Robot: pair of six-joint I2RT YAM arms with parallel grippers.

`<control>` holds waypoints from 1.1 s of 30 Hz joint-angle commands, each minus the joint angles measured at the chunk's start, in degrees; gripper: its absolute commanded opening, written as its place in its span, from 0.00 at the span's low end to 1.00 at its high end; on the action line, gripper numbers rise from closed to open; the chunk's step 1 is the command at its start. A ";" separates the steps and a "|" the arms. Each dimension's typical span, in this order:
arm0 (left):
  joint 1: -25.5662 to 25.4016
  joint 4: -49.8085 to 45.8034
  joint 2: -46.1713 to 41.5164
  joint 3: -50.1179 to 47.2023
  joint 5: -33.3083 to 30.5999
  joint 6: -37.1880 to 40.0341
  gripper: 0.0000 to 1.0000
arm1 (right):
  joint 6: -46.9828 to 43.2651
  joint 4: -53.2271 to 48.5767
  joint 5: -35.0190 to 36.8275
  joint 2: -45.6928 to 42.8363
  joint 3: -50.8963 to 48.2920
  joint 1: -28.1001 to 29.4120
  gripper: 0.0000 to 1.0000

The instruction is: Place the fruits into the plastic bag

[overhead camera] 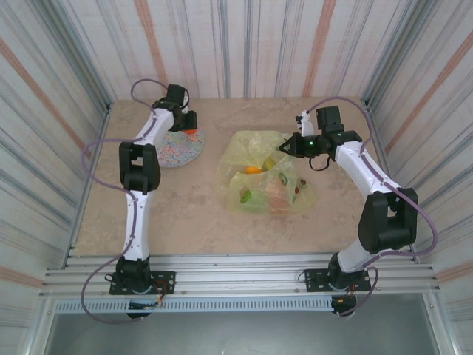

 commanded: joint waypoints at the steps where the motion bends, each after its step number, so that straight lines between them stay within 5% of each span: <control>1: 0.79 -1.51 -1.77 0.91 0.90 -0.06 0.57 | -1.20 -0.91 0.01 -1.26 -0.25 0.34 0.00; 12: 1.42 4.22 -14.03 -11.84 2.82 -2.34 0.55 | -1.20 -0.99 -0.07 -0.97 0.47 0.35 0.00; 20: 0.59 19.74 -36.17 -39.42 11.73 -11.43 0.53 | -1.10 -0.83 -0.10 -0.73 0.59 0.52 0.00; 27: -4.32 26.56 -52.34 -60.56 15.24 -16.20 0.52 | -1.11 -0.39 -0.07 -0.28 0.39 0.81 0.00; 33: -13.41 28.02 -59.81 -71.51 16.00 -17.60 0.52 | -1.11 -0.19 -0.05 0.15 0.50 0.81 0.00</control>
